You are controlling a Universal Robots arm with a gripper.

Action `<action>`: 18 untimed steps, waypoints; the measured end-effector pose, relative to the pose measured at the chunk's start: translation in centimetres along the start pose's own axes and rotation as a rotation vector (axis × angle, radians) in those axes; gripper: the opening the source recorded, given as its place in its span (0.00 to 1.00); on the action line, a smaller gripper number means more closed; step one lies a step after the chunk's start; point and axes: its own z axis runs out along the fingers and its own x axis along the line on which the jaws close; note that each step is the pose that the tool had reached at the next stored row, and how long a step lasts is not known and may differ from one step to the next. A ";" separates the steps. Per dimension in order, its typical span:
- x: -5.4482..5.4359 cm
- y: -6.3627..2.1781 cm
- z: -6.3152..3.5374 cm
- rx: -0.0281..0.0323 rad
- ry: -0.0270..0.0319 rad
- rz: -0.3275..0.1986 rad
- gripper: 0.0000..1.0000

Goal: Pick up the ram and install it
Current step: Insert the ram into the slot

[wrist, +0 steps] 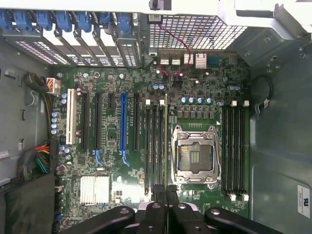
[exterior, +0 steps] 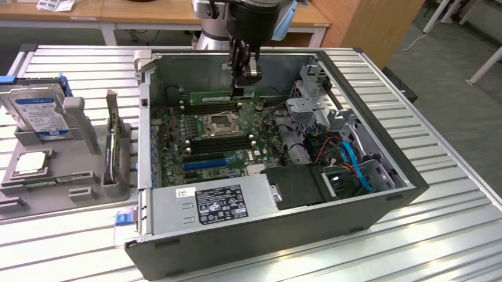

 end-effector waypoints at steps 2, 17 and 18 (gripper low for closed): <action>0.0 0.00 0.00 0.0000 0.0000 0.000 0.11; 0.0 -0.05 1.00 0.0000 0.0000 0.000 0.11; 0.0 -0.05 1.09 0.0000 0.0000 0.000 0.11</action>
